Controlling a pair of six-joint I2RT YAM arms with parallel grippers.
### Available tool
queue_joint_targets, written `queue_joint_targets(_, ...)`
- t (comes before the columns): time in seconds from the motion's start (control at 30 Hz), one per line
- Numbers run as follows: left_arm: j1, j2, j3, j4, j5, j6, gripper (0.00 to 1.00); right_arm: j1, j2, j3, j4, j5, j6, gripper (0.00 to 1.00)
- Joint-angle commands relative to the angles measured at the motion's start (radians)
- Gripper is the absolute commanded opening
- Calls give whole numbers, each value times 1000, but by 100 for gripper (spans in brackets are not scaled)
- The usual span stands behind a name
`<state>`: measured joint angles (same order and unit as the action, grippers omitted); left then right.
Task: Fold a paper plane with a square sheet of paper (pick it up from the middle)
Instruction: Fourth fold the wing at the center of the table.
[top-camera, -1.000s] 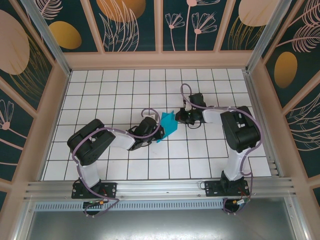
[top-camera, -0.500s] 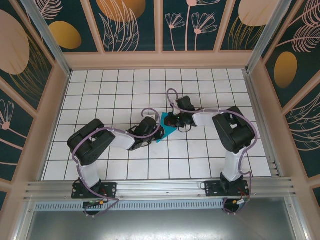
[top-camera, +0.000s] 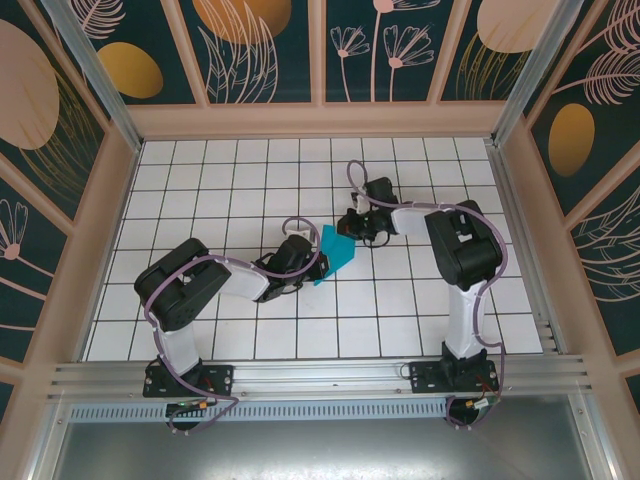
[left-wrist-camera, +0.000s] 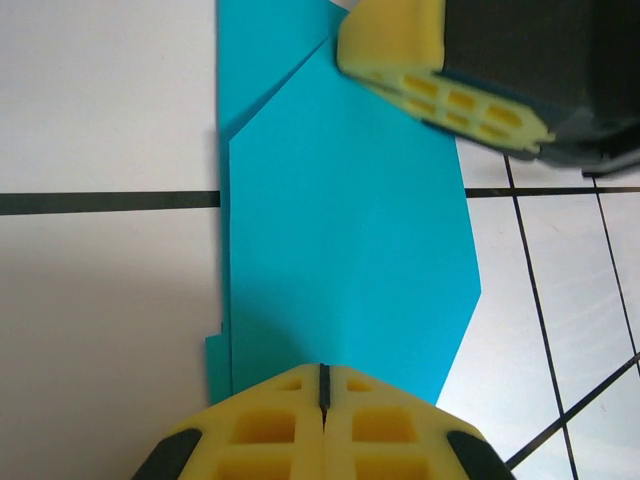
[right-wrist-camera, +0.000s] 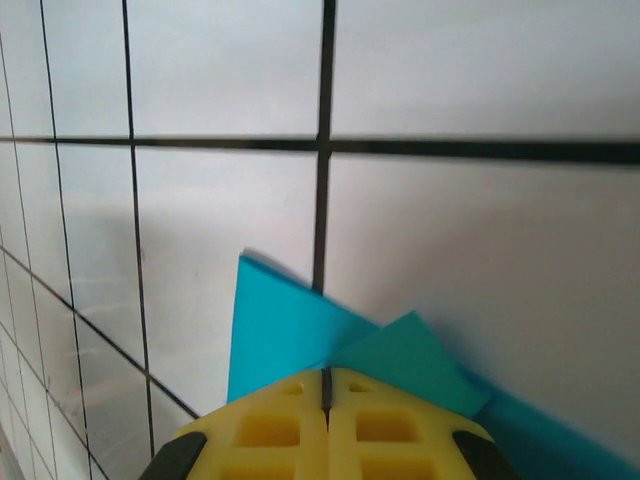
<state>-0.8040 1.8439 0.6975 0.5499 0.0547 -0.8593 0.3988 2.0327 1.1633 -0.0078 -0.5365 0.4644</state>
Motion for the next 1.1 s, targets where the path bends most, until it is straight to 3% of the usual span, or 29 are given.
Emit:
queue_joint_targets(0.0, -6, 43, -66, -225, 59, 11, 0, -114, 40, 64, 12, 230, -46, 0)
queue_joint_targets(0.17, -5, 38, -59, -226, 53, 12, 0, -125, -30, 87, -6, 196, -58, 0)
queue_joint_targets(0.47, -6, 28, -38, -226, 37, 15, 0, -12, -224, -147, 80, 46, 45, 0)
queue_joint_targets(0.77, -6, 8, -45, -203, 43, 16, 0, 100, -130, -174, 128, -20, 113, 0)
queue_joint_targets(1.07, -4, -17, -16, -195, 53, 18, 0, 116, -65, -179, 74, 96, 114, 0)
